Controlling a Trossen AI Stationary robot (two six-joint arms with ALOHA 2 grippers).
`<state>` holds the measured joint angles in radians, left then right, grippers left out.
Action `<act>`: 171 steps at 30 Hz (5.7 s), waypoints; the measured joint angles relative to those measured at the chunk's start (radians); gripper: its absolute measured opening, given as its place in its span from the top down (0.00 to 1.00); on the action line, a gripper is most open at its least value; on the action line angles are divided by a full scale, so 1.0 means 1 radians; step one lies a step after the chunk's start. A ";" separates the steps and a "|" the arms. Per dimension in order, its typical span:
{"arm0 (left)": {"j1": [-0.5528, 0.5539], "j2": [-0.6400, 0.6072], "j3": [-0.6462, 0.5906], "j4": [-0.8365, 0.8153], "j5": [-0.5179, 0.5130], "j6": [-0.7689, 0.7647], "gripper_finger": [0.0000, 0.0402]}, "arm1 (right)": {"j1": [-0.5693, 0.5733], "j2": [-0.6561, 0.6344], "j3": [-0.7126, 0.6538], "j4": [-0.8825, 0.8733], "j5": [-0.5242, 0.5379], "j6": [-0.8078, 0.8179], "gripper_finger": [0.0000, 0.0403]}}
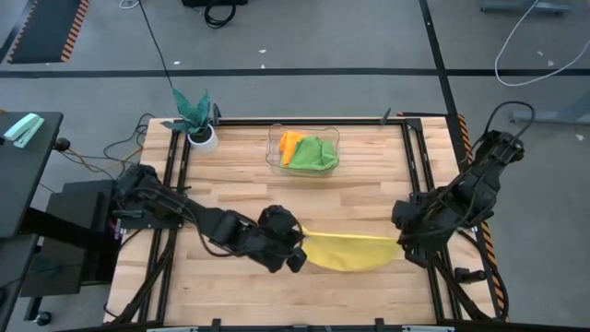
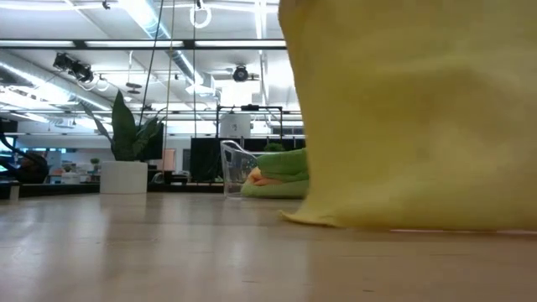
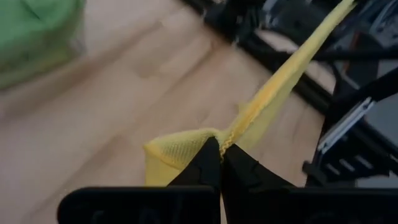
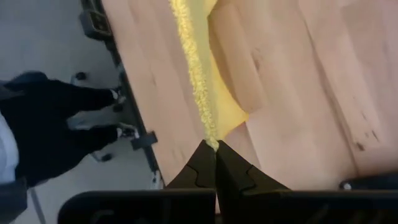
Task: Fold microfiber towels
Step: Fold the yellow microfiber cloth
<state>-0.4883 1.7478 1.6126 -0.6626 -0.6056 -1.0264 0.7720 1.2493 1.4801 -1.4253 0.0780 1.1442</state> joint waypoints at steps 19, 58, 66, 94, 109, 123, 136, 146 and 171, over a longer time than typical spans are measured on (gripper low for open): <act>0.056 0.045 0.149 -0.210 -0.102 0.073 0.99 | -0.106 -0.032 -0.051 -0.054 0.083 -0.077 1.00; -0.215 0.071 0.411 -0.526 -0.212 -0.260 0.99 | 0.156 0.261 0.492 -0.137 0.233 0.057 1.00; -0.213 0.133 0.412 -0.637 -0.099 -0.366 0.99 | 0.073 0.221 0.348 -0.114 0.178 0.002 1.00; 0.036 0.210 0.409 -0.724 0.077 -0.124 0.99 | -0.215 -0.045 -0.223 0.125 0.067 -0.222 1.00; 0.267 0.145 0.408 -0.735 0.017 0.161 0.99 | -0.534 -0.182 -0.218 0.100 0.077 -0.489 1.00; 0.362 0.031 0.409 -0.680 0.006 0.274 0.99 | -0.774 -0.111 0.014 -0.003 0.078 -0.759 1.00; 0.227 0.123 0.409 -0.819 0.184 0.072 0.99 | -0.577 -0.121 -0.309 0.264 -0.150 -0.572 1.00; 0.134 0.230 0.410 -0.753 0.331 0.014 0.99 | -0.354 -0.125 -0.481 0.428 -0.151 -0.361 1.00; 0.064 0.459 0.408 -0.628 0.476 -0.097 0.99 | -0.349 -0.106 -0.748 0.695 -0.145 -0.295 1.00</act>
<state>-0.4247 2.2068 2.0203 -1.2903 -0.1296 -1.1238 0.4235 1.1435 0.7321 -0.7305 -0.0665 0.8490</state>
